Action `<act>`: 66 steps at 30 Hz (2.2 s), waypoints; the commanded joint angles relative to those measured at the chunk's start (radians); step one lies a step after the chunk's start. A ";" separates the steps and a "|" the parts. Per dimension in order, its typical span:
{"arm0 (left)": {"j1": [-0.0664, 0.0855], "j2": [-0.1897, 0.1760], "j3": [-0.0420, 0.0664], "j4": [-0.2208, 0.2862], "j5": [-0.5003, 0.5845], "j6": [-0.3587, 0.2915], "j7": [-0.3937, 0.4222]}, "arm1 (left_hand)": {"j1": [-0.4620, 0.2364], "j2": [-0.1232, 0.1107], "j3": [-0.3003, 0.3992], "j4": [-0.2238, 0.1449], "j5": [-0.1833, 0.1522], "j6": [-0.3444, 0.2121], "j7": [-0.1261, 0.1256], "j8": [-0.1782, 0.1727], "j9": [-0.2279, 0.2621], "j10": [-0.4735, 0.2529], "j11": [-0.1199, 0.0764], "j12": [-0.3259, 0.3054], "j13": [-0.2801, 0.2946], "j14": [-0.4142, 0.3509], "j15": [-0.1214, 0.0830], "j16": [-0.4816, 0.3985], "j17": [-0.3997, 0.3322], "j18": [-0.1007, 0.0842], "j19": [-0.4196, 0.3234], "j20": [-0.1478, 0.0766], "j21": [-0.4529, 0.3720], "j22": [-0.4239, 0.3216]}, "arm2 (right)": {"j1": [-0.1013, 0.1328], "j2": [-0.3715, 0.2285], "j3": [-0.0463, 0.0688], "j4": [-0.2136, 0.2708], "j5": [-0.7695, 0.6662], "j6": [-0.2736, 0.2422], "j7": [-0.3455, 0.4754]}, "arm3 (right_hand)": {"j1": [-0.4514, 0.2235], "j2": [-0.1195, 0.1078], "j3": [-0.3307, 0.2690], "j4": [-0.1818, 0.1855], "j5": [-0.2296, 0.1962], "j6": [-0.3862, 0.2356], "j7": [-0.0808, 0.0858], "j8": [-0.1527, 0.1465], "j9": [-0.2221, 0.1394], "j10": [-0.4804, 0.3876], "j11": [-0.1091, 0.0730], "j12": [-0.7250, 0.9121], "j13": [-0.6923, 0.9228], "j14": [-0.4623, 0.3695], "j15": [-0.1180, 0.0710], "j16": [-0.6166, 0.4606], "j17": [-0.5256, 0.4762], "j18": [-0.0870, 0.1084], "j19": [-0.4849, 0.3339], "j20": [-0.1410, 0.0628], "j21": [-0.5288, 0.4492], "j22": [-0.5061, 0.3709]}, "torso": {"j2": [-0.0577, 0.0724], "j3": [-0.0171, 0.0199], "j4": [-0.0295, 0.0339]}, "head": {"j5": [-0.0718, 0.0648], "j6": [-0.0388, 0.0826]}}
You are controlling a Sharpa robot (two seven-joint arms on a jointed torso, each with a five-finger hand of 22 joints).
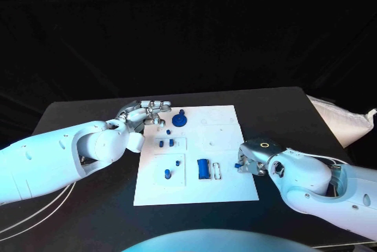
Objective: Assemble the parts on the task board
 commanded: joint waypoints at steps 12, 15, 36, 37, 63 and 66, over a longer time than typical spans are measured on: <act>0.000 0.000 0.001 0.003 -0.008 0.015 0.009 | 0.000 0.009 -0.005 -0.002 0.005 -0.006 0.001 0.007 0.000 -0.003 0.000 0.005 -0.001 -0.006 0.000 0.005 -0.002 0.019 -0.004 0.002 -0.004 -0.001 | -0.007 -0.022 -0.009 0.037 0.341 -0.262 -0.013 | -0.019 0.045 0.127 0.025 0.069 -0.007 0.004 -0.016 -0.014 0.009 -0.002 -0.010 -0.005 0.074 -0.003 0.003 0.122 -0.013 0.027 -0.004 0.008 0.142 | -0.001 -0.0004 0.0002 | -0.001 0.000; 0.000 0.001 0.001 0.004 -0.008 0.015 0.009 | 0.000 0.009 -0.005 -0.002 0.005 -0.006 0.001 0.007 0.000 -0.003 0.000 0.005 -0.001 -0.006 0.000 0.005 -0.002 0.019 -0.004 0.002 -0.004 -0.001 | -0.002 -0.023 -0.008 0.046 0.381 -0.312 -0.008 | -0.041 0.032 0.160 0.037 0.069 -0.006 0.003 -0.018 -0.018 0.011 -0.002 -0.007 -0.003 0.074 -0.003 0.004 0.122 -0.013 0.027 -0.004 0.008 0.141 | -0.001 0.0001 0.0001 | -0.001 0.000; 0.000 0.002 0.001 0.007 -0.008 0.019 0.006 | 0.005 0.012 -0.002 -0.006 0.009 -0.007 0.001 0.008 0.000 -0.005 0.000 0.008 -0.001 -0.007 -0.001 0.006 -0.004 0.019 -0.004 0.002 -0.005 -0.002 | 0.004 0.051 -0.006 0.020 0.569 -0.253 -0.015 | -0.156 -0.059 0.287 0.102 0.127 0.031 -0.007 0.000 -0.019 0.047 -0.010 0.062 0.043 0.074 -0.008 0.001 0.120 -0.014 0.031 -0.008 0.011 0.146 | 0.000 -0.0001 0.0006 | -0.004 0.002; 0.000 0.002 0.001 0.007 -0.008 0.019 0.006 | 0.005 0.012 -0.002 -0.006 0.009 -0.007 0.001 0.008 0.000 -0.005 0.000 0.008 -0.001 -0.007 -0.001 0.006 -0.004 0.019 -0.004 0.002 -0.005 -0.002 | 0.004 0.054 -0.006 0.017 0.570 -0.246 -0.015 | -0.161 -0.061 0.288 0.105 0.134 0.033 -0.008 0.001 -0.019 0.051 -0.011 0.070 0.048 0.074 -0.009 0.000 0.118 -0.013 0.031 -0.009 0.010 0.146 | 0.000 0.0000 0.0006 | -0.003 0.001; 0.000 0.003 0.001 0.007 -0.025 0.044 -0.016 | 0.012 0.016 0.006 -0.013 0.015 -0.009 0.002 0.010 -0.001 -0.009 0.000 0.012 -0.002 -0.008 -0.001 0.008 -0.008 0.019 -0.003 0.001 -0.004 -0.001 | 0.004 0.094 -0.007 -0.016 0.523 -0.213 -0.020 | -0.215 -0.054 0.294 0.137 0.145 0.063 -0.022 0.026 -0.005 0.081 -0.021 0.142 0.097 0.072 -0.018 -0.008 0.109 -0.013 0.032 -0.017 0.009 0.145 | 0.000 0.0002 -0.0002 | 0.003 -0.003; 0.000 0.003 0.001 0.008 -0.025 0.046 -0.018 | 0.012 0.016 0.006 -0.013 0.015 -0.009 0.002 0.010 -0.001 -0.009 0.000 0.012 -0.002 -0.008 -0.001 0.008 -0.008 0.019 -0.003 0.001 -0.004 -0.001 | 0.004 0.096 -0.007 -0.018 0.518 -0.203 -0.021 | -0.222 -0.051 0.295 0.143 0.145 0.065 -0.023 0.029 -0.004 0.085 -0.023 0.152 0.103 0.073 -0.019 -0.007 0.110 -0.014 0.033 -0.018 0.010 0.146 | 0.000 0.0004 -0.0001 | 0.004 -0.003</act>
